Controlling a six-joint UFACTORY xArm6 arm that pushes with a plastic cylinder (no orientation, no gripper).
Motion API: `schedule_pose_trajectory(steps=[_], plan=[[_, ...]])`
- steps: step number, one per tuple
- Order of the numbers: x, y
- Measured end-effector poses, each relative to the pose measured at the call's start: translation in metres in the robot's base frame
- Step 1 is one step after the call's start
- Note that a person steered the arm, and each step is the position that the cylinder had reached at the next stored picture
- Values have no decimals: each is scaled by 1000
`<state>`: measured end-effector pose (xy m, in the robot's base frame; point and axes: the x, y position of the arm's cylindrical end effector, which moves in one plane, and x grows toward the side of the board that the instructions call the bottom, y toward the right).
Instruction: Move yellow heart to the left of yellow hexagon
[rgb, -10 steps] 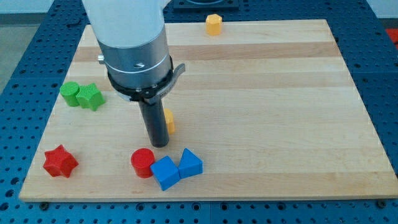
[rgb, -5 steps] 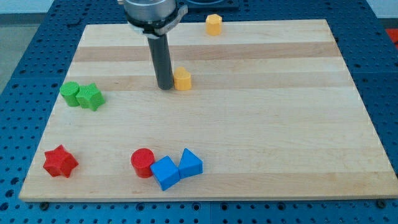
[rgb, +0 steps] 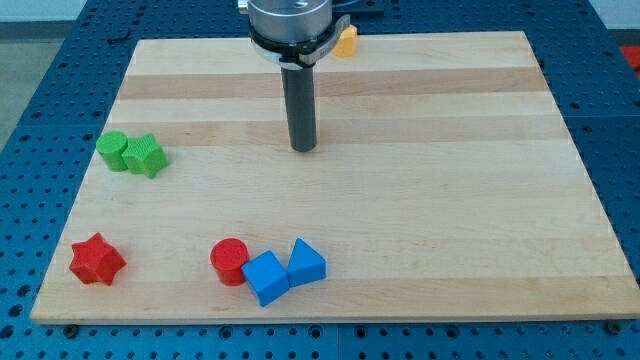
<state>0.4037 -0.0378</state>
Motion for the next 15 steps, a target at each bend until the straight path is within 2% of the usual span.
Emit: schedule_pose_trajectory(steps=[5,6,7,8,11,13,15], plan=[[-112,-1],[-116,-1],[-102,-3],[-99,-22],[-145,-22],[-132,-56],[-159,-68]])
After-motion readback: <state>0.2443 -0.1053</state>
